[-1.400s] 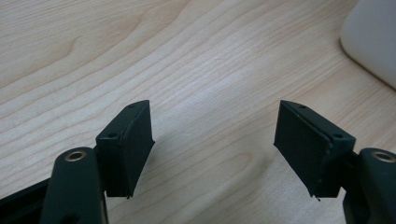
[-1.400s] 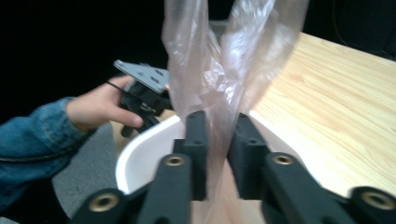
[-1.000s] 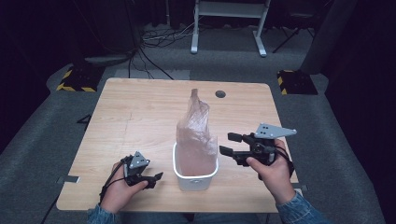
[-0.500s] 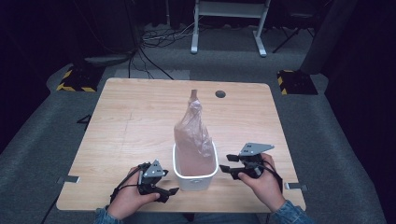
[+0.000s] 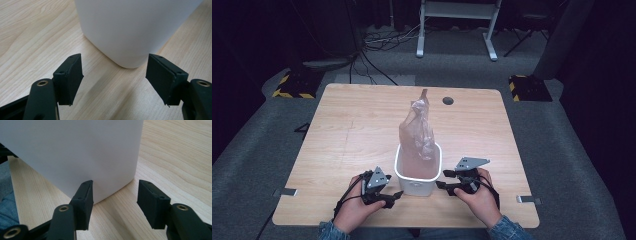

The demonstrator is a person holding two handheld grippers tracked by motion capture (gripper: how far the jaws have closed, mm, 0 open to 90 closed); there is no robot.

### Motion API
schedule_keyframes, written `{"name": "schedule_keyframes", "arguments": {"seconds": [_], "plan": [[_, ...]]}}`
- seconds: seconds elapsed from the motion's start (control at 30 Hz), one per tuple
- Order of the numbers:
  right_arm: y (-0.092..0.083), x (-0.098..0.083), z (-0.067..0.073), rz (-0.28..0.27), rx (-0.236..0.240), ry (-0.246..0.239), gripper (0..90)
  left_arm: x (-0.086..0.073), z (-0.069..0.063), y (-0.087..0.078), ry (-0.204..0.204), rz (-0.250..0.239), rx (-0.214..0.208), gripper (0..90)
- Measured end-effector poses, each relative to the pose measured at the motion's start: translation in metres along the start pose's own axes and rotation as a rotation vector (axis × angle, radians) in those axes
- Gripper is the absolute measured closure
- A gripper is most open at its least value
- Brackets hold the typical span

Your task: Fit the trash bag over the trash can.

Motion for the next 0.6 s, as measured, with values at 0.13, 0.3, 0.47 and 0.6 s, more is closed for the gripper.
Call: {"name": "schedule_keyframes", "arguments": {"seconds": [0.13,0.3,0.47,0.6], "plan": [[-0.012,0.004,-0.008,-0.003,-0.015,0.0,45.3,0.01,0.001,-0.019,-0.051,-0.032,-0.054,28.0],[-0.037,0.026,-0.016,-0.054,-0.054,-0.018,45.3,0.03,0.007,-0.042,-0.007,-0.077,0.031,27.7],[-0.056,0.05,-0.011,-0.109,-0.069,-0.049,46.7,0.051,0.01,-0.058,0.0,-0.136,0.058,28.9],[-0.064,0.066,-0.003,-0.132,-0.066,-0.084,49.5,0.07,0.011,-0.067,0.027,-0.166,0.074,30.2]]}}
Point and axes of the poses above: each handheld gripper's, and its own axes: y roughly forward along the jaws, x roughly out of its top, z roughly to its left, the point moved 4 cm from there along y, roughly forward along the jaws, and after that the axes turned 7 degrees about -z, right-handed, at the moved point
